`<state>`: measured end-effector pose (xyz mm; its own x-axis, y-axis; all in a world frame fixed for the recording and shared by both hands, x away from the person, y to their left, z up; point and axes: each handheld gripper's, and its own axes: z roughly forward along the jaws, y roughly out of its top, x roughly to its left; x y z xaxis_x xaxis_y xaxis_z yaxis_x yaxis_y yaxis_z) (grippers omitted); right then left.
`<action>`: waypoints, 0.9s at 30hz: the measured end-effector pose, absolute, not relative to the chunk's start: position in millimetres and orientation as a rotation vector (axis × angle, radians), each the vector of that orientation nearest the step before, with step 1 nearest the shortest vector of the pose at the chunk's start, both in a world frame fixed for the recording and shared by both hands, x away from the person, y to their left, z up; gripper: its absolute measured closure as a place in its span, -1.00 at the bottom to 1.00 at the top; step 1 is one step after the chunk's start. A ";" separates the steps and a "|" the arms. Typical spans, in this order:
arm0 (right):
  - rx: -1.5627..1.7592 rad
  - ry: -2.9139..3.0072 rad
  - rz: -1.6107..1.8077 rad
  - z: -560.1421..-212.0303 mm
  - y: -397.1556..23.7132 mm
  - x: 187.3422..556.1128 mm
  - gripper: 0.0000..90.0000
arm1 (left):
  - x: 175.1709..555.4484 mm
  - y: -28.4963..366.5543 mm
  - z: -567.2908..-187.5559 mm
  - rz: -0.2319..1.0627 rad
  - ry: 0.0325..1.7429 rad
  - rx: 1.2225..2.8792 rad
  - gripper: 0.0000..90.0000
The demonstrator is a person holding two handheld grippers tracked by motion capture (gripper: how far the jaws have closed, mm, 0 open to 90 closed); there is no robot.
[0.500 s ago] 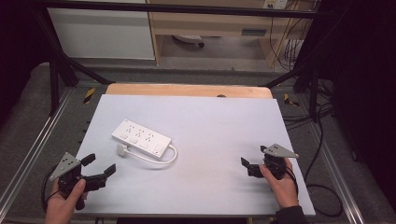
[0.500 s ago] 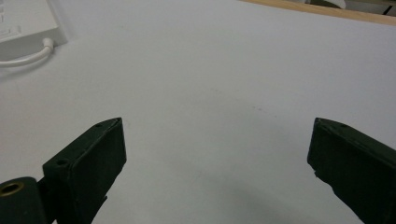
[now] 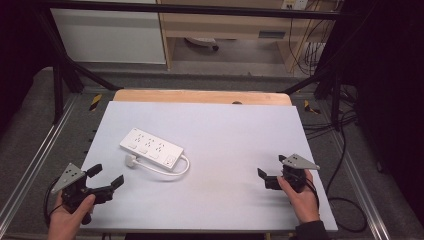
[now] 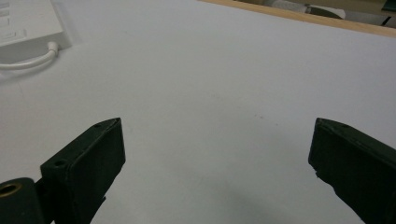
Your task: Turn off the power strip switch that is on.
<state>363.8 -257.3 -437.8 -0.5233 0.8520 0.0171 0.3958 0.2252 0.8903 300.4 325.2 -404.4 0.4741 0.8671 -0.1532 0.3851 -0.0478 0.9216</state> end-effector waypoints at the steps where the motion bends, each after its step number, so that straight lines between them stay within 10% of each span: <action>1: 1.142 2.020 1.252 -437.5 -256.9 363.7 -0.91 | 300.2 325.4 -404.1 0.559 1.093 1.646 -0.86; 27: 1.136 1.988 1.262 -433.6 -258.3 361.2 -0.93 | 299.4 326.4 -398.8 0.564 1.084 1.620 -0.86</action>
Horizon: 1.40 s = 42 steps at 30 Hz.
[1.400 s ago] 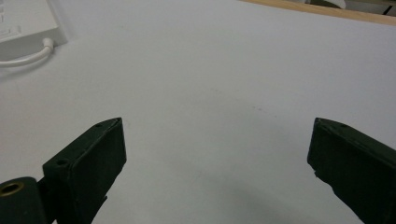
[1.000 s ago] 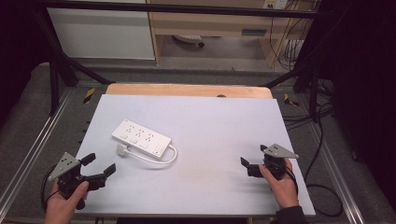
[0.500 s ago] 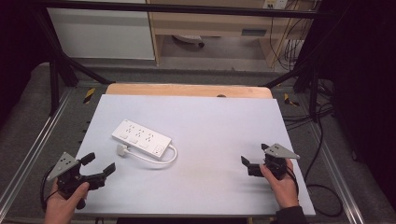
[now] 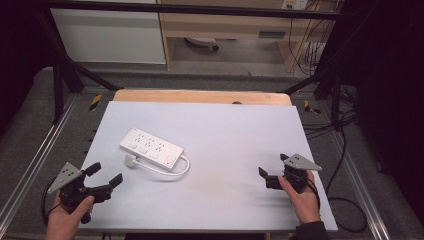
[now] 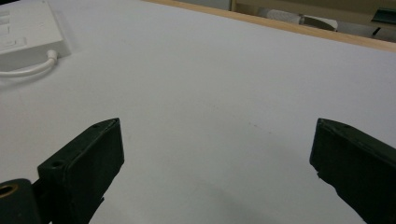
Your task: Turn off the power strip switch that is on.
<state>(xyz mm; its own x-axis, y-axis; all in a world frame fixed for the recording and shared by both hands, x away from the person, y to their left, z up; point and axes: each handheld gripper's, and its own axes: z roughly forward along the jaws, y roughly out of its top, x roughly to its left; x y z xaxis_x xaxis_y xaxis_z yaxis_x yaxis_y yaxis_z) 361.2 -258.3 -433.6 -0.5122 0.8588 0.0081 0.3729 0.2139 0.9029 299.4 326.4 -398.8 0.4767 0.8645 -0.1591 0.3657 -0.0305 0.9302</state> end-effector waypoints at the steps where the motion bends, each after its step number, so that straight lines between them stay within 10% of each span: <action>1: 1.135 1.987 1.260 -433.5 -258.4 361.2 -0.93 | 299.4 325.9 -398.7 0.559 1.083 1.621 -0.87; 42: 1.151 1.960 1.261 -429.6 -261.8 358.1 -0.93 | 323.2 300.4 -355.2 0.543 1.039 1.651 -0.85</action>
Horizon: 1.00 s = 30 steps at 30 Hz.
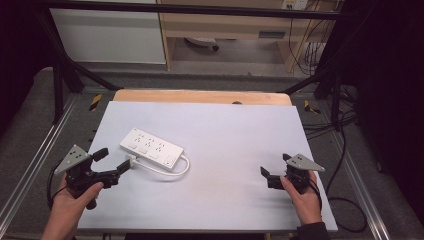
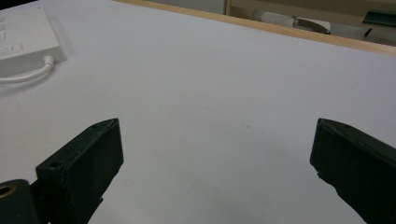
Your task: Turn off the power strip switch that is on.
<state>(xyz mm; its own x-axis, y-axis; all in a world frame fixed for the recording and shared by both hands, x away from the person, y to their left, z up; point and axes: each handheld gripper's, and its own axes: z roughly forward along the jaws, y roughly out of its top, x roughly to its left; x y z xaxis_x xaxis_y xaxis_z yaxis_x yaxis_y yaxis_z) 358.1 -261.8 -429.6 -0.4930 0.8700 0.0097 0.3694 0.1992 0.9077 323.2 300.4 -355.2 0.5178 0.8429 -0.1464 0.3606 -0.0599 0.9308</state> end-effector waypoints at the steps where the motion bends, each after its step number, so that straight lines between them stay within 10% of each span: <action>1: 1.150 1.960 1.262 -429.6 -261.9 358.0 -0.93 | 324.1 299.2 -354.4 0.539 1.038 1.649 -0.85; 22: 1.155 1.962 1.264 -429.4 -262.9 358.2 -0.93 | 346.9 279.5 -339.3 0.527 1.048 1.729 -0.81; 30: 1.156 1.963 1.259 -429.3 -263.2 358.2 -0.93 | 353.9 269.9 -331.8 0.517 1.013 1.768 -0.50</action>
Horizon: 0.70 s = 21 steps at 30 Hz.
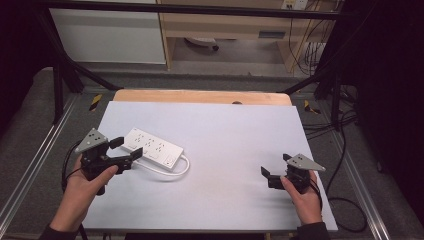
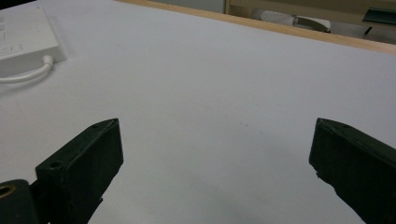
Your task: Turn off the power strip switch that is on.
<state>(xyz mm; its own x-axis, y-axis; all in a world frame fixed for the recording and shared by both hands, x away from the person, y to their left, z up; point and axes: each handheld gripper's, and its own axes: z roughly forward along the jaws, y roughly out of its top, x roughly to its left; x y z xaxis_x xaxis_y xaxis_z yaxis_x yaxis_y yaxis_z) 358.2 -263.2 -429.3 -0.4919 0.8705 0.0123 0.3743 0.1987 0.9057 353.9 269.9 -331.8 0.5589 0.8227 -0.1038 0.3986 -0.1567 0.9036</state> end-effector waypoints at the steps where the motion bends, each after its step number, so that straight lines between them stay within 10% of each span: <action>1: 1.156 1.963 1.258 -429.3 -263.2 358.2 -0.93 | 353.9 269.9 -331.8 0.517 1.013 1.768 -0.46; 21: 1.163 1.966 1.248 -429.5 -263.7 358.3 -0.92 | 369.7 251.5 -331.0 0.497 0.961 1.814 0.44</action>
